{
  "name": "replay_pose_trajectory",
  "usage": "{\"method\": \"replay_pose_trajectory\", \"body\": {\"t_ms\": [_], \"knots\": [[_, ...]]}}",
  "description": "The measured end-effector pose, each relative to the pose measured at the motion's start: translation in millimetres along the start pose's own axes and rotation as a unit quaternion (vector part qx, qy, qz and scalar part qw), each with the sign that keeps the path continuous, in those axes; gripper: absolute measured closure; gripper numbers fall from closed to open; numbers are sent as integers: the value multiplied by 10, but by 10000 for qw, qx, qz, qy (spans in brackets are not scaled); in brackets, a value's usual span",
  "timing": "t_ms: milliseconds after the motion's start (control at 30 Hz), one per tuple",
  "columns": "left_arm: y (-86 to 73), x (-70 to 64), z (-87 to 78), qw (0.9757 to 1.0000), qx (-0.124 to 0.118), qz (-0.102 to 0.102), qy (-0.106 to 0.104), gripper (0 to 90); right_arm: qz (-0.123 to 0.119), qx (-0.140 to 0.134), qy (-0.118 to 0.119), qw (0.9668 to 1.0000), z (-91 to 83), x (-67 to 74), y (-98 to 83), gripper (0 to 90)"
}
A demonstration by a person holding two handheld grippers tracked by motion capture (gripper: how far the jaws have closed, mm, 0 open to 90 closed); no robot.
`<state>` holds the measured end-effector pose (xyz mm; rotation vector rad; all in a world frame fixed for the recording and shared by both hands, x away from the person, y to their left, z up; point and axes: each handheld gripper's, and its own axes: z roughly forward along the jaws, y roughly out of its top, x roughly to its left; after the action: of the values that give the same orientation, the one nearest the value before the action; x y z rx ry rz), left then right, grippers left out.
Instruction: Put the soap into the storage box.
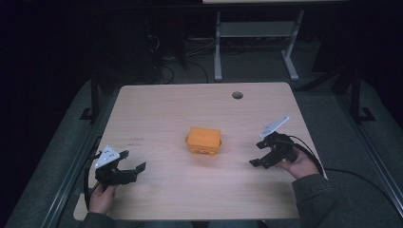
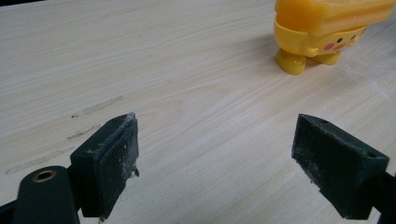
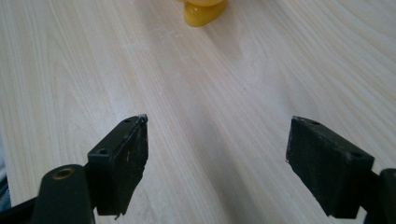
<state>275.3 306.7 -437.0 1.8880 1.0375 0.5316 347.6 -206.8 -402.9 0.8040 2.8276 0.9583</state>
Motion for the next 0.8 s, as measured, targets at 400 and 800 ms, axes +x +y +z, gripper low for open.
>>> {"method": "replay_pose_trajectory", "body": {"t_ms": [400,800], "knots": [[-8,-5,6,10000,0,-9,14,141,176,-26,-11,9998,7,6,-265,204],[-12,-11,15,10000,13,24,5,141,315,-53,-25,9995,13,45,-514,205]]}}
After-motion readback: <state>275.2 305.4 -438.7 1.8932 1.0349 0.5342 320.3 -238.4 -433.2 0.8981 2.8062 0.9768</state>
